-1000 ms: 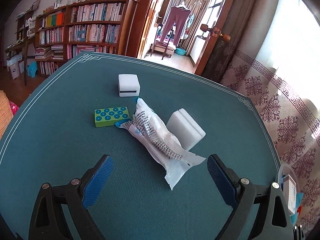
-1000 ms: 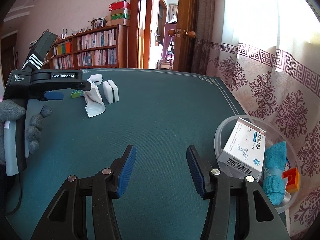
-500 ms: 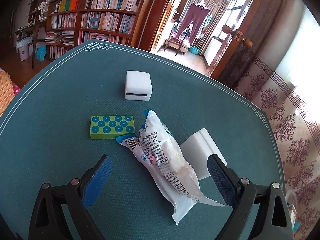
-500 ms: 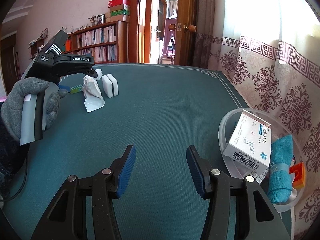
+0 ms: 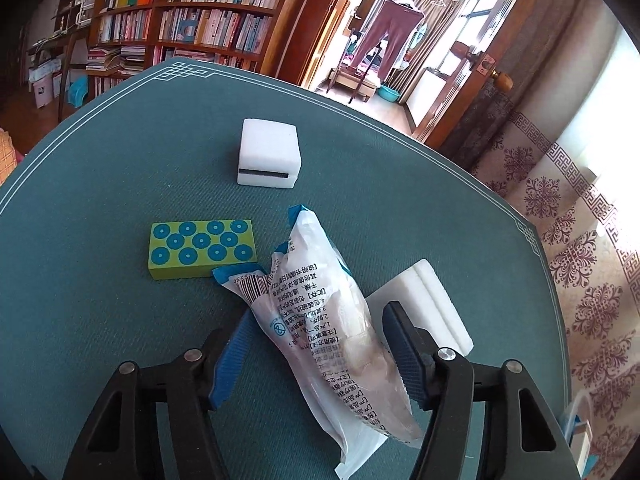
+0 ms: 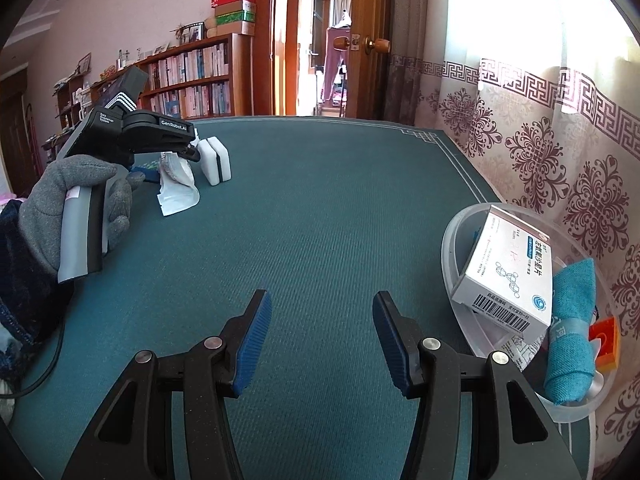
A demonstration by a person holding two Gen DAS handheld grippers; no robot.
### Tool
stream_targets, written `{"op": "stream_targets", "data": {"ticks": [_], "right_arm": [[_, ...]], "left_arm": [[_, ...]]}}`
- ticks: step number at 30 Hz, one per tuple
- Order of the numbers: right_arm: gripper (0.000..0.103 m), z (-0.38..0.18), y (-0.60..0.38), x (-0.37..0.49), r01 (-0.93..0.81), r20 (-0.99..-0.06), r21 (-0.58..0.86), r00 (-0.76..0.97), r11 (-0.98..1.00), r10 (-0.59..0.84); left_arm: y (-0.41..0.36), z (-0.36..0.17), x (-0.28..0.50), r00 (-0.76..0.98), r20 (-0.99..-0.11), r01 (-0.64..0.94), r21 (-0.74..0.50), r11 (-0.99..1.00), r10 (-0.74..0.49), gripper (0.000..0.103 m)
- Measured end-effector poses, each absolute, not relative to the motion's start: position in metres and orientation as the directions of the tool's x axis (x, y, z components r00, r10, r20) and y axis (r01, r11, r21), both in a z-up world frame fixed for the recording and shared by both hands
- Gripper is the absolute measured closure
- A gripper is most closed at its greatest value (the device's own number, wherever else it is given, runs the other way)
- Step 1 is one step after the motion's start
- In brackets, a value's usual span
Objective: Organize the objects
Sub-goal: 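Grasp the white plastic-wrapped packet with the left gripper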
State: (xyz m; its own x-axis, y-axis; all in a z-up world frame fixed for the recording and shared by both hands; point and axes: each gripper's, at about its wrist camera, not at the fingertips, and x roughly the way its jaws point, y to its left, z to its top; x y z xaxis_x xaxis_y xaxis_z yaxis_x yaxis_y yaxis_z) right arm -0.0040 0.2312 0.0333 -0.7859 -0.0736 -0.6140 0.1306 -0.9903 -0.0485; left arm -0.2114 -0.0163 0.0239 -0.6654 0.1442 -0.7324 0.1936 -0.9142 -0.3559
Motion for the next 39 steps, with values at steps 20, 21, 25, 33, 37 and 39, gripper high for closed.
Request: {"op": "stream_targets", "data": {"ticks": [20,21,25,33,37,39], "right_arm": [[0.049,0.034,0.229,-0.004,0.135,-0.601,-0.057,-0.796,-0.989,-0.074],[0.049,0.035,0.229,-0.004,0.135,-0.601,-0.057,-0.796,-0.989,-0.074],[0.049,0.035,0.229,-0.004,0.135,-0.601,-0.058,-0.796,-0.989,-0.073],[0.049,0.035,0.225,-0.015,0.160,-0.632,-0.011,-0.766,-0.987,-0.117],[0.049,0.040,0.218,-0.036,0.181,-0.646,0.041,-0.746,-0.983,-0.165],[0.049,0.042,0.212,-0.048,0.198,-0.647,0.060,-0.739,-0.978,-0.189]], "left_arm": [[-0.021,0.039,-0.158,-0.687,-0.710,0.111,-0.313,-0.943,0.155,0.052],[-0.021,0.041,-0.153,-0.691,-0.707,0.105,-0.306,-0.946,0.152,0.052],[-0.027,0.044,-0.135,-0.701,-0.697,0.086,-0.296,-0.951,0.153,0.052],[-0.042,0.047,-0.113,-0.708,-0.687,0.071,-0.297,-0.952,0.161,0.052],[-0.050,0.048,-0.108,-0.709,-0.684,0.062,-0.305,-0.950,0.173,0.052],[-0.054,0.047,-0.107,-0.705,-0.685,0.057,-0.314,-0.948,0.185,0.052]]}}
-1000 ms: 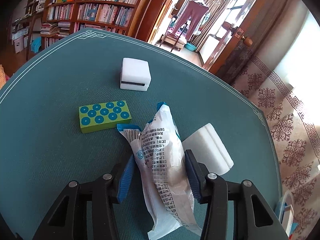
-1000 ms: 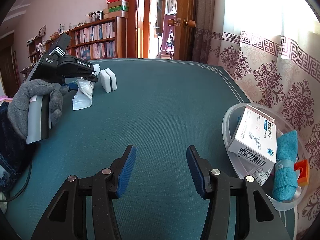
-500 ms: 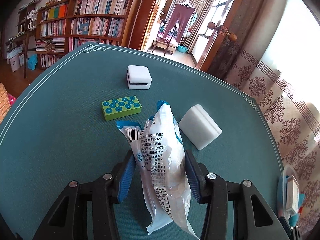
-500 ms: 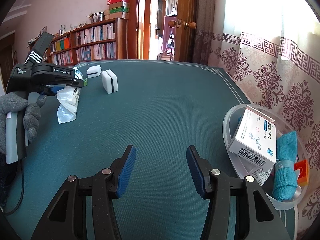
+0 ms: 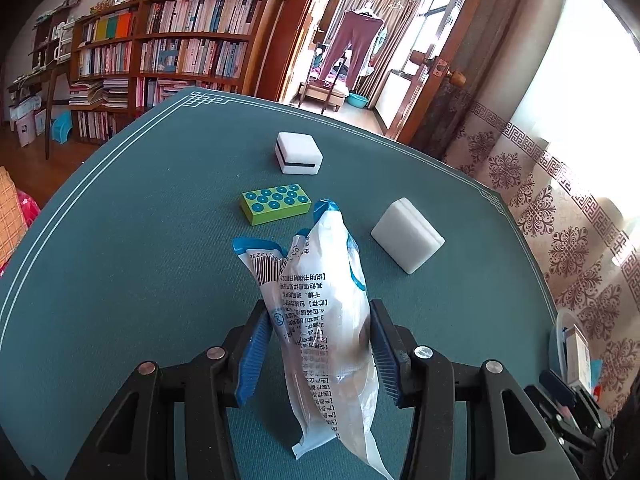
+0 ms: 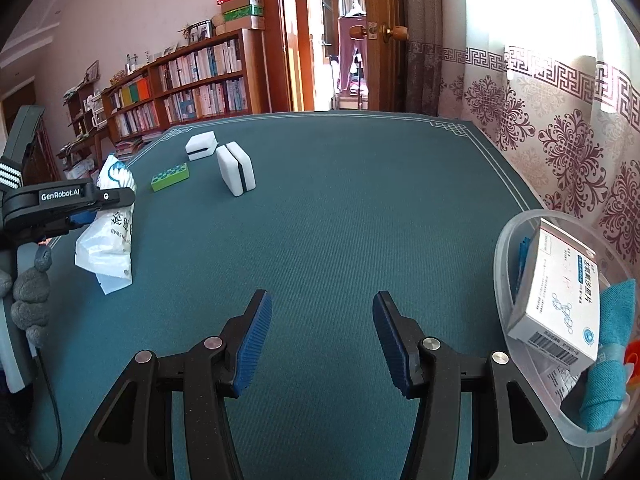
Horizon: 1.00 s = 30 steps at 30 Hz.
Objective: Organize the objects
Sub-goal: 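Grasp the white plastic-wrapped packet with the left gripper, then grasp the white sponge block with the right gripper while the left holds the packet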
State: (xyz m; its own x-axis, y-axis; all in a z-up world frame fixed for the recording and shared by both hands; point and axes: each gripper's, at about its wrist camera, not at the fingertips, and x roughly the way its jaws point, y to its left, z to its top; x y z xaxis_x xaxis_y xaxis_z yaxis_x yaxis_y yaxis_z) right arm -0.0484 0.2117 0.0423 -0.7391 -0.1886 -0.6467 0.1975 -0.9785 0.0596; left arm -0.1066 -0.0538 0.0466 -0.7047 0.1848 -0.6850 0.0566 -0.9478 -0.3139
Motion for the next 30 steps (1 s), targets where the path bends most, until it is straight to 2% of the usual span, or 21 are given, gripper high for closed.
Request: {"op": "stream_targets", "data": {"ticks": [7,20,30], "right_arm": [[0.049,0.042,0.185,-0.105,0.256,-0.672,0.144,-0.684,-0.956,-0.284],[0.049,0.046,0.126,-0.178,0.337,-0.684,0.153,-0.642,-0.929,-0.346],[0.049,0.046,0.104,-0.217,0.337,-0.700,0.152,-0.627,-0.929,-0.342]], "left_arm": [[-0.055,0.038,-0.111,-0.679,-0.697,0.034,-0.346,-0.938,0.233,0.052],[-0.051,0.021,-0.118,-0.635,-0.730,0.030,-0.348,-0.937,0.251,0.052],[-0.048,0.018,-0.120,-0.628,-0.742,0.033,-0.329,-0.944,0.237,0.050]]}}
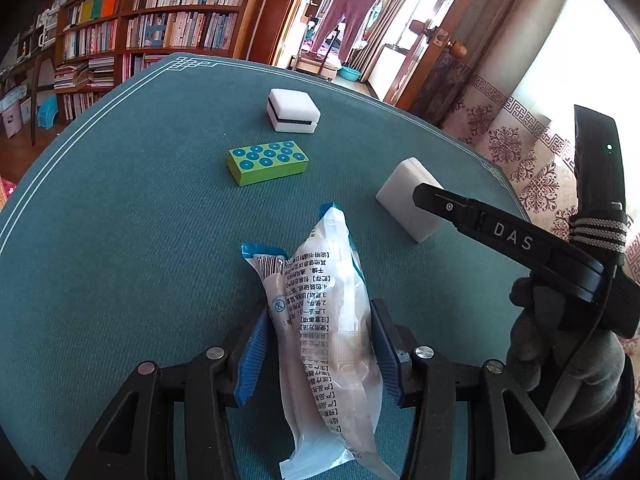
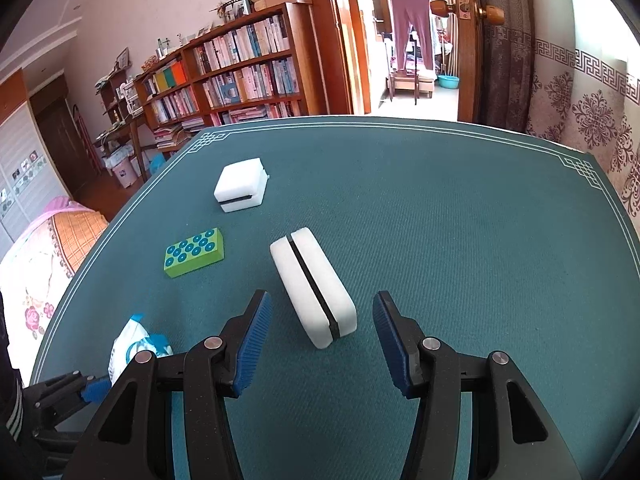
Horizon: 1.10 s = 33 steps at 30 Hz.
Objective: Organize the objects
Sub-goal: 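Grasp the white sponge block with the right gripper while the left holds the packet, then carry the sponge block over the bowl with the right gripper while the left holds the packet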
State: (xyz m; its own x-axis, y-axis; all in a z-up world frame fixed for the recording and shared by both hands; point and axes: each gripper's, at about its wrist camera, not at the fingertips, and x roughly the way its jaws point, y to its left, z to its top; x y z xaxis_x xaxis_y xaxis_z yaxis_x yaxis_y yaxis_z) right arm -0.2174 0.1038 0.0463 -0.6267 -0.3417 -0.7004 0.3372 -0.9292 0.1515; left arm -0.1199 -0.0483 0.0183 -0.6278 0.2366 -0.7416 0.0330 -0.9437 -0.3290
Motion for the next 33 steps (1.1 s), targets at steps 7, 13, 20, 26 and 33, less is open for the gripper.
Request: {"op": "stream_targets", "data": {"ticks": [7,13,20,26,33], "right_arm": [[0.049,0.041,0.094,-0.227,0.343,-0.716,0.148,-0.609,-0.928,-0.340],[0.065,0.041,0.094,-0.220,0.356,-0.715,0.147,-0.607,-0.923,-0.348],[0.067,0.050,0.114,-0.200,0.340,-0.690,0.195,-0.619,-0.920,-0.375],[0.066,0.060,0.136,-0.174,0.312,-0.665,0.216,-0.647,-0.925,-0.373],[0.066,0.067,0.167,-0.140,0.273,-0.650,0.229,-0.671,-0.934,-0.356]], "left_arm": [[-0.046,0.018,-0.120,-0.618,-0.743,0.016,-0.340,-0.940,0.258,0.037],[-0.041,0.018,-0.119,-0.618,-0.748,0.003,-0.308,-0.951,0.240,0.039],[-0.036,0.018,-0.118,-0.613,-0.752,-0.019,-0.293,-0.956,0.243,0.055],[-0.031,0.023,-0.115,-0.622,-0.745,-0.035,-0.284,-0.958,0.243,0.055],[-0.022,0.029,-0.109,-0.637,-0.733,-0.058,-0.263,-0.963,0.239,0.055]]}}
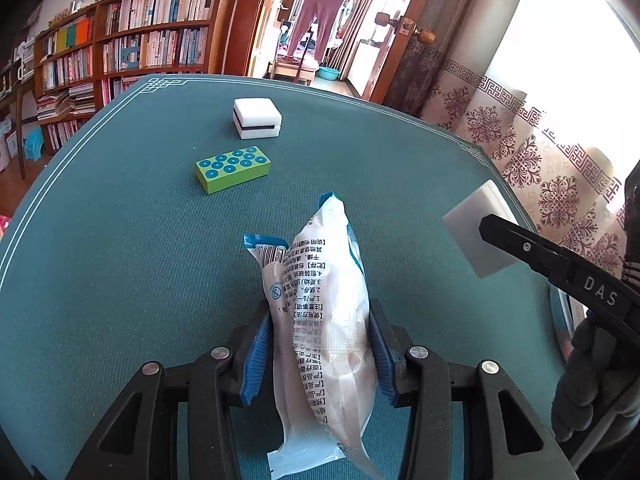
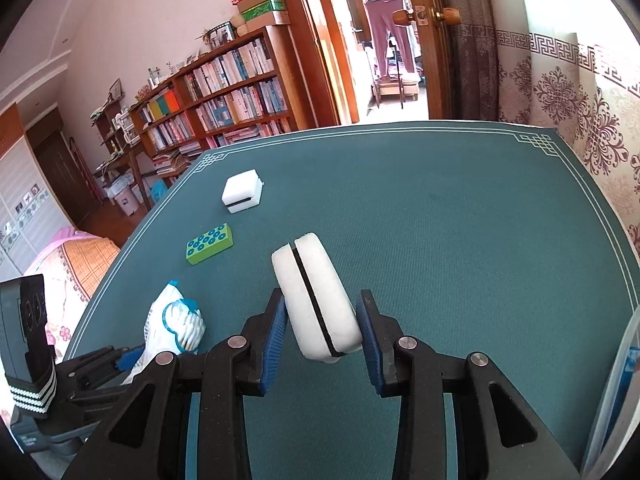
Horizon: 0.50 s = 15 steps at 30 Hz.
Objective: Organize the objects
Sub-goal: 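Carry the sponge block over the bowl with the right gripper while the left holds the packet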
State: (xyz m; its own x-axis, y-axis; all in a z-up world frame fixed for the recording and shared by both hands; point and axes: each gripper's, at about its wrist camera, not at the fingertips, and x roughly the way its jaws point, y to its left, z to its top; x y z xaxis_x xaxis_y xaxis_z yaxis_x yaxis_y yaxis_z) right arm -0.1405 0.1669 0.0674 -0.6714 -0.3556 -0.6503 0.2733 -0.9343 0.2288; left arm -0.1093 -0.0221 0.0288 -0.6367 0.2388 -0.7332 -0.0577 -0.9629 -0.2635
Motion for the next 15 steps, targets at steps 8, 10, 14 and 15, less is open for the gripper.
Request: {"op": "stream_targets", "data": {"ticks": [8,10,14,15], "right_arm": [[0.066,0.080,0.212,-0.108,0.221,-0.630,0.210,-0.715,-0.953,-0.304],[0.066,0.085,0.225,-0.103,0.201,-0.624,0.201,-0.728,-0.959,-0.283],[0.066,0.096,0.258,-0.097,0.148,-0.614,0.176,-0.756,-0.973,-0.226],[0.066,0.100,0.267,-0.097,0.131,-0.612,0.169,-0.763,-0.977,-0.208]], "left_arm": [[-0.010,0.027,-0.105,-0.633,-0.737,-0.078,-0.242,-0.967,0.235,0.055],[-0.007,0.027,-0.104,-0.634,-0.738,-0.082,-0.236,-0.968,0.233,0.055],[-0.003,0.026,-0.103,-0.630,-0.742,-0.088,-0.226,-0.970,0.230,0.055],[-0.002,0.025,-0.102,-0.629,-0.743,-0.088,-0.224,-0.971,0.228,0.055]]}}
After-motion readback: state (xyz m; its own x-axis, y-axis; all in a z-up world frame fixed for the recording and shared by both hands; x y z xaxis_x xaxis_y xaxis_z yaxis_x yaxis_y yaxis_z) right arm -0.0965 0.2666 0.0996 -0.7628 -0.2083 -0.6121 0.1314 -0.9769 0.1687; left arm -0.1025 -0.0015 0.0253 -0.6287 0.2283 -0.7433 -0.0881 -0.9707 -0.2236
